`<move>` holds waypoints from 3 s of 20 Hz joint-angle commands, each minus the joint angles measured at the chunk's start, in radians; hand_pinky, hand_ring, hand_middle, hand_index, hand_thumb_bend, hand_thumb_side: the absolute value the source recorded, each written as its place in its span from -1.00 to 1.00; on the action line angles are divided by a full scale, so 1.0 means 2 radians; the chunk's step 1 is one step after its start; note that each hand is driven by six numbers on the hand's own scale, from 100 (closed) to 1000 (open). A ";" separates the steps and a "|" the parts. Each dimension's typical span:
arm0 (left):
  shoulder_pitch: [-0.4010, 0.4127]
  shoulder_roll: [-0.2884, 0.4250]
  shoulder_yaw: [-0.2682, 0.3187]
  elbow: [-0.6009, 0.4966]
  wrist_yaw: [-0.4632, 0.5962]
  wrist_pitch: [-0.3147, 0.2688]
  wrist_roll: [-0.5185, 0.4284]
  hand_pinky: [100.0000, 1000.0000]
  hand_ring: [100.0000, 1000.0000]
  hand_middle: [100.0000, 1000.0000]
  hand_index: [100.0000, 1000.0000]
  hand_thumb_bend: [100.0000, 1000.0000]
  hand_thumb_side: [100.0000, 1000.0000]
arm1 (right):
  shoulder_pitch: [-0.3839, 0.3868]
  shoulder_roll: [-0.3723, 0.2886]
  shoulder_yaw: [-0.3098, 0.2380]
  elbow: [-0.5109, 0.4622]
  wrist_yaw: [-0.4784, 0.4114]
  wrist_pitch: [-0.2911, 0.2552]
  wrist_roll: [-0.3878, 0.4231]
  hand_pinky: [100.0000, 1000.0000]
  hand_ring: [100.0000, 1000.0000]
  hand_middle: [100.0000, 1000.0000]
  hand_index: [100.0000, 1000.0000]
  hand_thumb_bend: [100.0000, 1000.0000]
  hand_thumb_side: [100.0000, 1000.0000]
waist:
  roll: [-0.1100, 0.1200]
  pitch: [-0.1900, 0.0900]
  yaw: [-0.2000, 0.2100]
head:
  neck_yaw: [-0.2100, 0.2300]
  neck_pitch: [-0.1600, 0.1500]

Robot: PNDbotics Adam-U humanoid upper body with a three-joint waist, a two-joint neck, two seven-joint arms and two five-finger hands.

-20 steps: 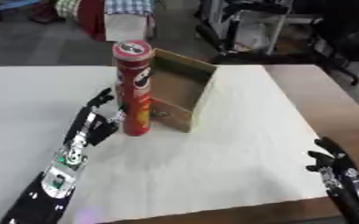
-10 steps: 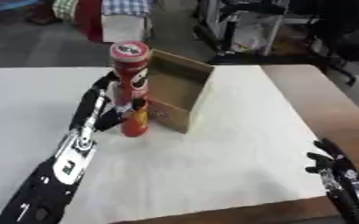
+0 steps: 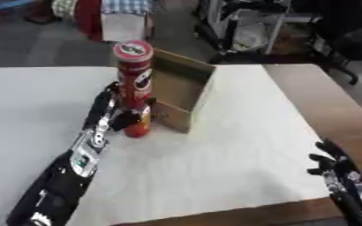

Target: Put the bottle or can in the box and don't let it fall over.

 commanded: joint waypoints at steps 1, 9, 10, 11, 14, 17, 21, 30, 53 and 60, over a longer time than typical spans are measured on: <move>-0.003 0.002 -0.002 -0.013 0.047 -0.003 0.005 -0.18 0.76 0.35 -0.31 -1.00 -0.38 | -0.004 -0.005 -0.002 -0.004 -0.004 -0.001 0.001 0.30 0.63 0.76 1.00 -1.00 0.48 | 0.001 -0.003 -0.001 | -0.002 -0.005; -0.008 0.030 0.006 -0.121 0.171 0.013 0.042 -0.27 0.70 0.31 -0.40 -1.00 -0.22 | -0.003 -0.005 -0.003 -0.003 -0.002 0.000 0.000 0.30 0.62 0.76 1.00 -1.00 0.48 | 0.002 -0.004 -0.001 | -0.004 -0.005; -0.014 0.034 0.008 -0.133 0.182 0.016 0.046 -0.26 0.70 0.31 -0.40 -1.00 -0.21 | -0.003 -0.005 -0.002 -0.003 -0.002 0.000 0.000 0.30 0.62 0.76 1.00 -1.00 0.48 | 0.002 -0.004 -0.001 | -0.003 -0.006; -0.022 0.038 0.008 -0.140 0.191 0.020 0.050 -0.27 0.69 0.30 -0.40 -1.00 -0.19 | -0.003 -0.006 -0.002 -0.003 -0.002 0.000 0.001 0.30 0.62 0.76 1.00 -1.00 0.48 | 0.002 -0.005 -0.002 | -0.002 -0.006; -0.051 0.045 0.004 -0.135 0.200 0.024 0.055 -0.28 0.68 0.30 -0.39 -1.00 -0.18 | -0.004 -0.006 0.002 -0.002 -0.003 -0.001 0.004 0.30 0.62 0.76 1.00 -1.00 0.49 | 0.002 -0.005 -0.007 | 0.005 -0.009; -0.079 0.044 -0.007 -0.094 0.186 0.019 0.055 -0.31 0.67 0.30 -0.38 -1.00 -0.22 | -0.010 -0.004 0.009 -0.001 -0.007 -0.001 0.010 0.29 0.62 0.76 1.00 -1.00 0.50 | 0.003 -0.004 -0.016 | 0.019 -0.015; -0.100 0.050 -0.011 -0.011 0.164 0.004 0.053 -0.36 0.64 0.27 -0.37 -1.00 -0.10 | -0.028 0.007 0.022 0.004 -0.014 -0.002 0.022 0.29 0.62 0.76 1.00 -1.00 0.49 | 0.000 0.000 -0.033 | 0.042 -0.029; -0.107 0.103 0.000 0.084 0.051 -0.026 0.061 0.04 0.87 0.73 1.00 0.63 1.00 | -0.050 0.024 0.038 0.018 -0.020 -0.005 0.043 0.29 0.62 0.75 1.00 -1.00 0.56 | 0.005 0.012 -0.053 | 0.064 -0.047; 0.266 0.078 0.077 -0.403 0.186 0.017 -0.070 -0.31 0.72 0.46 0.89 -0.56 1.00 | -0.014 0.006 0.004 0.013 0.007 0.000 0.004 0.29 0.62 0.76 1.00 -1.00 0.58 | 0.001 0.007 0.014 | -0.005 -0.020; 0.273 0.022 0.090 -0.399 0.179 0.023 -0.067 -0.33 0.70 0.43 0.84 -0.57 1.00 | -0.011 0.002 0.004 0.011 0.005 -0.001 0.006 0.30 0.63 0.76 1.00 -1.00 0.51 | -0.003 -0.006 0.022 | -0.005 -0.014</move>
